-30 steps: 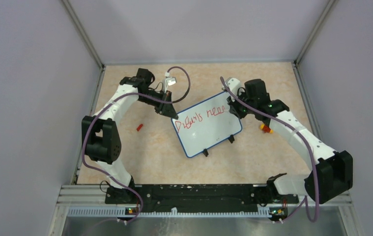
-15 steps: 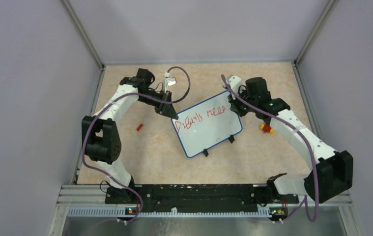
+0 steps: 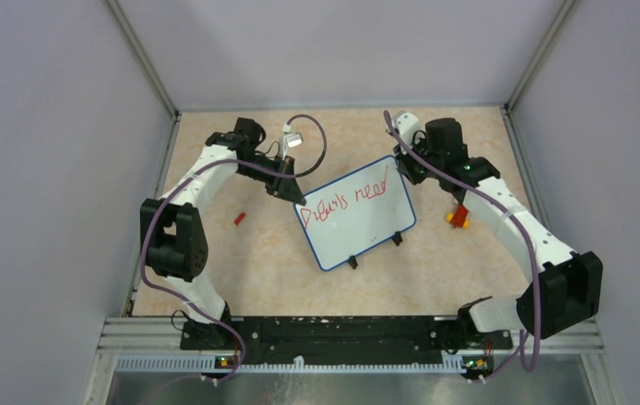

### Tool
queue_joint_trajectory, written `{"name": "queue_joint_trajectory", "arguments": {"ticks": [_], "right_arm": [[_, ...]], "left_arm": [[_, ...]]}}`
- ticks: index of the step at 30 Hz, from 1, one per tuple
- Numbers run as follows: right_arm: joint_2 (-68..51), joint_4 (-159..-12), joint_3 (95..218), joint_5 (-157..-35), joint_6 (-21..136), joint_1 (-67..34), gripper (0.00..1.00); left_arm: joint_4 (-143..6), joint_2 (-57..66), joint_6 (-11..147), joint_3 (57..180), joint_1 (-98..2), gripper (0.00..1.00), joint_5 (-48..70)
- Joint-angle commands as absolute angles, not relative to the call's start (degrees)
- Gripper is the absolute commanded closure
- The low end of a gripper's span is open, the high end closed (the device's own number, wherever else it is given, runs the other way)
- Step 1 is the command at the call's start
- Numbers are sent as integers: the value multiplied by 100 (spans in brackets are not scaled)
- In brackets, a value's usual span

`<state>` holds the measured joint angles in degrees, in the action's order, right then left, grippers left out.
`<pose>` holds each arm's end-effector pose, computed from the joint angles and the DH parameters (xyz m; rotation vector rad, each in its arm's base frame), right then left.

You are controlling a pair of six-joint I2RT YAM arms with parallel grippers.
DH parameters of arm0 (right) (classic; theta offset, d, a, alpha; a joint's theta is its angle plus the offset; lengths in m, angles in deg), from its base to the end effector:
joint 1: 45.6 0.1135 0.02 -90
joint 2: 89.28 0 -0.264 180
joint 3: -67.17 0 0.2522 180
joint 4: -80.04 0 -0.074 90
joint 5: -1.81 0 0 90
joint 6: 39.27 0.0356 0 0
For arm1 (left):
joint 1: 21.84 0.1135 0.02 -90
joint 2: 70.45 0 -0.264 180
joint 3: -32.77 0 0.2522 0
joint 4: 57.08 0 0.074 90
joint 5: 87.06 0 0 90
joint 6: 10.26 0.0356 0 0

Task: Write a sentence on the whiteboard

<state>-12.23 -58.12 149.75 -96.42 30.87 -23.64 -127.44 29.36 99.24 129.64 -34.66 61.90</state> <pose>0.2762 0.1169 0.3304 -0.8605 2.0277 0.1788 0.3281 -0.1059 0.2722 0.8836 2.3137 -1.3718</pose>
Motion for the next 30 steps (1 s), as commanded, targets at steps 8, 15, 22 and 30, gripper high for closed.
{"name": "queue_joint_trajectory", "arguments": {"ticks": [8, 15, 22, 30], "right_arm": [[-1330, -5809, 14961, -9956, 3123, -2415, 100], [-1438, -5774, 14632, -10032, 3113, -2372, 100], [-1541, -5780, 14345, -10051, 3100, -2362, 100], [-1607, -5711, 14192, -10032, 3061, -2362, 100]], "left_arm": [[-12596, 2961, 10043, 12918, -3493, 100, 6103], [-12618, 2940, 10039, 12926, -3493, 100, 6062], [-12618, 2936, 10039, 12926, -3493, 100, 6050], [-12611, 2965, 10035, 12944, -3493, 100, 6051]]}}
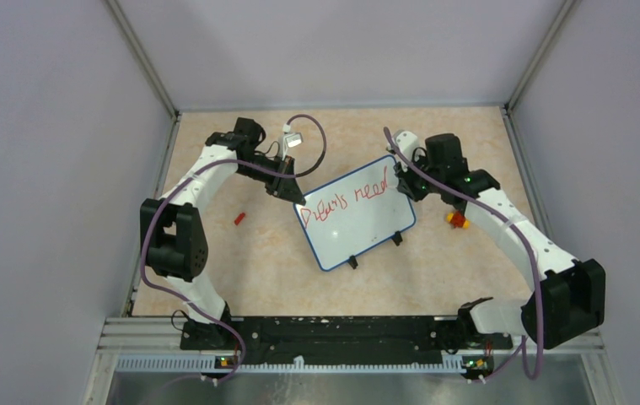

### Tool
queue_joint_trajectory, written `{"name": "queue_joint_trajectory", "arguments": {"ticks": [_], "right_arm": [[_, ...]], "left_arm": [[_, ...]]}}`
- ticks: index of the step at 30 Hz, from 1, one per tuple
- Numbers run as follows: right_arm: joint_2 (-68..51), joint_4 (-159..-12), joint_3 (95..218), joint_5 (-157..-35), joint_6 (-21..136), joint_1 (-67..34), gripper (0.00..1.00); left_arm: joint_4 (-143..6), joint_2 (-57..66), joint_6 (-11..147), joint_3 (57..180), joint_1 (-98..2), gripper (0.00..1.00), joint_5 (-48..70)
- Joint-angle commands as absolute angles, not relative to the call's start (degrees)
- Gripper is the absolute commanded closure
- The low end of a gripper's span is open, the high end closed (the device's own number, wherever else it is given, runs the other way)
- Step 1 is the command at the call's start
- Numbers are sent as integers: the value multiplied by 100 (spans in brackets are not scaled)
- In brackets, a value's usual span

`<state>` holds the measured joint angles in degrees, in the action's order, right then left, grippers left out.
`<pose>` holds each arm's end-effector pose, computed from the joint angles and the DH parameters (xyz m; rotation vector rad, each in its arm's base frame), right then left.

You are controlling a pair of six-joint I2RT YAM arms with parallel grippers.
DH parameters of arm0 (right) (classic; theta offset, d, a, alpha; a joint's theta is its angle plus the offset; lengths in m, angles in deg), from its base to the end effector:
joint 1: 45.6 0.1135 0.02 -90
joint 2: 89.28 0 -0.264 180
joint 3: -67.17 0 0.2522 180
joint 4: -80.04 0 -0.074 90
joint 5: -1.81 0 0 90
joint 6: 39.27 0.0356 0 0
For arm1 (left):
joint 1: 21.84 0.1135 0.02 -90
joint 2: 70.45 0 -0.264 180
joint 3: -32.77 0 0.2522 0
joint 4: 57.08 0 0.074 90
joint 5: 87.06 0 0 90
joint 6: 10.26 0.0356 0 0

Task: Write a sentence on the whiteboard

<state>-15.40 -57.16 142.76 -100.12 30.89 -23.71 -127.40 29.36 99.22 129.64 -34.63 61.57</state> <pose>0.2578 0.1115 0.3031 -0.9132 2.0917 0.2567 0.3282 -0.1057 0.2721 0.8830 2.3174 -1.3642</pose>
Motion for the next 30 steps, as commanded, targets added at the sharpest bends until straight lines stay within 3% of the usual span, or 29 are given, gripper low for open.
{"name": "queue_joint_trajectory", "arguments": {"ticks": [1, 9, 19, 30], "right_arm": [[-1608, -5711, 14197, -10018, 3054, -2362, 100], [-1591, -5478, 14306, -10019, 2907, -2362, 100], [-1934, -4564, 15154, -10959, 2610, -2124, 100], [-1800, -4939, 15039, -11348, 3185, -816, 100]], "left_arm": [[-12616, 2970, 10038, 12954, -3493, 100, 6040], [-12603, 2969, 10056, 12991, -3493, 100, 5983], [-12565, 3011, 9987, 13130, -3494, 100, 6017], [-12974, 2889, 10211, 13179, -3417, 65, 6337]]}}
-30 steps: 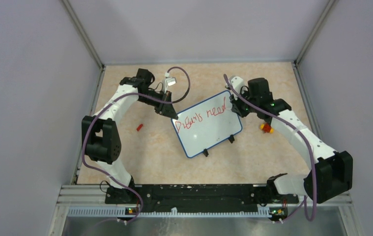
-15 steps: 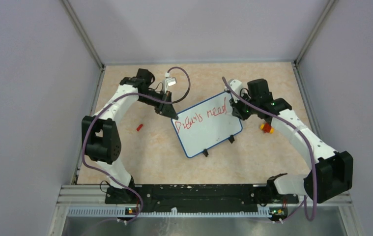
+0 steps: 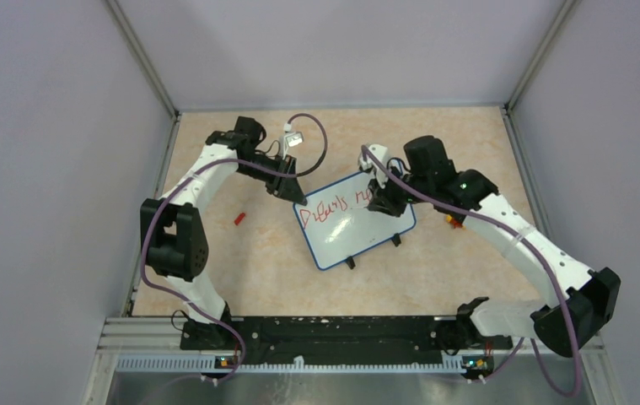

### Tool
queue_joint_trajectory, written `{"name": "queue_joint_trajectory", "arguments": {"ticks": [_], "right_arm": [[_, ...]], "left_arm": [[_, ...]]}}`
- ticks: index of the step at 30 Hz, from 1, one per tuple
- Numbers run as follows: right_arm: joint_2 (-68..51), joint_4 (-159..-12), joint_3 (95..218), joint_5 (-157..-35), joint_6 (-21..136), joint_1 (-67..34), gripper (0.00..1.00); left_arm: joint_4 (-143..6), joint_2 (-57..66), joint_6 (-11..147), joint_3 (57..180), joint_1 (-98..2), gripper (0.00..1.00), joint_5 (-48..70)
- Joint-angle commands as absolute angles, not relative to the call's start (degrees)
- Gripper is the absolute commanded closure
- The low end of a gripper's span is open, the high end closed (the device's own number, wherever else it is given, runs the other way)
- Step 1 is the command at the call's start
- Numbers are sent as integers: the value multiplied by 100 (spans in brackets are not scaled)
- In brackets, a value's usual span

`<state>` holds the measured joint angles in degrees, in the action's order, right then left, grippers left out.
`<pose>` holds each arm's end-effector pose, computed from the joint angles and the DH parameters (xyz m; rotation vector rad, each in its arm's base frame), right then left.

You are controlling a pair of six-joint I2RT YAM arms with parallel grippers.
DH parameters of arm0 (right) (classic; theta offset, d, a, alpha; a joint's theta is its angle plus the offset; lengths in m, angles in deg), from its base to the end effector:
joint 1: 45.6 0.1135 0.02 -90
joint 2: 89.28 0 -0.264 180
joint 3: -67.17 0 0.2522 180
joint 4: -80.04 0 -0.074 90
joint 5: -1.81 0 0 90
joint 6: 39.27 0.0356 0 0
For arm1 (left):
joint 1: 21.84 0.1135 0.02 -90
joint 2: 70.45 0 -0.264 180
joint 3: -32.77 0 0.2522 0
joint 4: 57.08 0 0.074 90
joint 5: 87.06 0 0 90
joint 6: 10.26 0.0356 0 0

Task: Write a sentence on the whiteboard

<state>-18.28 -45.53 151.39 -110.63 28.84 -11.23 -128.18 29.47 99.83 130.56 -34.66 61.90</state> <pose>0.2069 0.1580 0.3504 -1.2544 1.9118 0.5613 0.3288 -0.1061 0.2758 0.8948 2.3048 -1.3670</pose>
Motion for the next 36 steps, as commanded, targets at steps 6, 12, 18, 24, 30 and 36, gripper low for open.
{"name": "queue_joint_trajectory", "arguments": {"ticks": [6, 12, 18, 24, 30, 36], "right_arm": [[-1698, -5683, 14636, -11280, 3400, -378, 100], [-1625, -6419, 14196, -10895, 3444, 147, 100], [-1552, -6995, 13731, -10094, 3233, 816, 100], [-1439, -7368, 13579, -9589, 3203, 1041, 100], [-1313, -7579, 13584, -9410, 3239, 1096, 100], [-1181, -7554, 13599, -9384, 3160, 1130, 100]], "left_arm": [[-12947, 2712, 10254, 12963, -3353, 64, 6318], [-12780, 2725, 10134, 12840, -3353, 71, 6331], [-12715, 2798, 10093, 12833, -3353, 82, 6362], [-12632, 2805, 10032, 12768, -3353, 97, 6349], [-12617, 2781, 10031, 12745, -3353, 100, 6326], [-12610, 2761, 10054, 12723, -3355, 100, 6340]]}}
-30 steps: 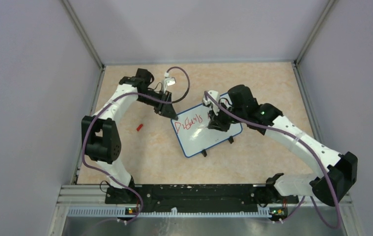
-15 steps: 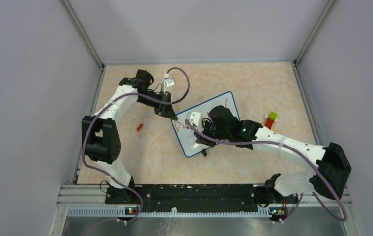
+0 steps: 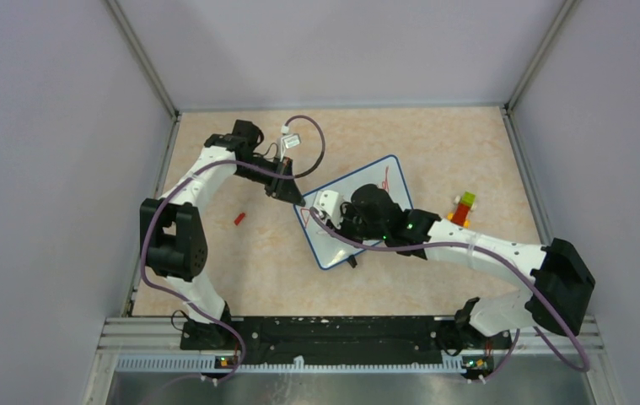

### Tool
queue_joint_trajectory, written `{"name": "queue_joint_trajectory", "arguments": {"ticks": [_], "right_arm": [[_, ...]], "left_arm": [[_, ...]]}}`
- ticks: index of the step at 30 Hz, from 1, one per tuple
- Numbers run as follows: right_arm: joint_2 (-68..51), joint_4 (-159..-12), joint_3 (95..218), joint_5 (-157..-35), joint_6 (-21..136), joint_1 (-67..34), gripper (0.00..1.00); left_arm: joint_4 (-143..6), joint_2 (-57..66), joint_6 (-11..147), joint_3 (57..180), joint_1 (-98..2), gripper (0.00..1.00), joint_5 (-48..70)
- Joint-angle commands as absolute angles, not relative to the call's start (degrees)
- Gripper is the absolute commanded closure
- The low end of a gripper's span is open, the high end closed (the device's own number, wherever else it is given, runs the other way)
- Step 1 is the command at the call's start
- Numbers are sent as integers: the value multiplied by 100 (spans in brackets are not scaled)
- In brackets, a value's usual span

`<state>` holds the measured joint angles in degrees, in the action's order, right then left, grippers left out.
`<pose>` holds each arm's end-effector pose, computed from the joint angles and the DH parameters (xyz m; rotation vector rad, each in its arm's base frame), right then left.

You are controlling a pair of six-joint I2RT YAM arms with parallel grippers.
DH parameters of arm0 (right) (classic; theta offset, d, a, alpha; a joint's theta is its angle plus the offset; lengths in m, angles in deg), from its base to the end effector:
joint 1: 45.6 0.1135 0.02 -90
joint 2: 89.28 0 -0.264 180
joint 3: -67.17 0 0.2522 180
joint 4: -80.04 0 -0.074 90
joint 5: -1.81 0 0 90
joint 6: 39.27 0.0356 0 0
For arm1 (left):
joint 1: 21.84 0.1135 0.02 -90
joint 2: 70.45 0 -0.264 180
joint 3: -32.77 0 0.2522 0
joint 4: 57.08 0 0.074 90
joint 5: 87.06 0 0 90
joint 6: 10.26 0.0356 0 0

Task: Write a sentence on the whiteboard

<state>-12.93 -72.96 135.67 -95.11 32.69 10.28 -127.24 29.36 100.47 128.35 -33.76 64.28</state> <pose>0.1632 0.2485 0.2731 -1.3895 1.7302 0.5024 0.3272 -0.1010 0.2673 0.8766 2.2868 -1.4177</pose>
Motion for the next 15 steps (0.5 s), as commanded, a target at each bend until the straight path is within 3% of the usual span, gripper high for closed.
{"name": "queue_joint_trajectory", "arguments": {"ticks": [1, 15], "right_arm": [[-1151, -7540, 13610, -9340, 3150, 1127, 100], [-1311, -7114, 13508, -9262, 3037, 1158, 100]], "left_arm": [[-12610, 2762, 10056, 12723, -3353, 100, 6343], [-12604, 2752, 10083, 12720, -3354, 100, 6322]]}}
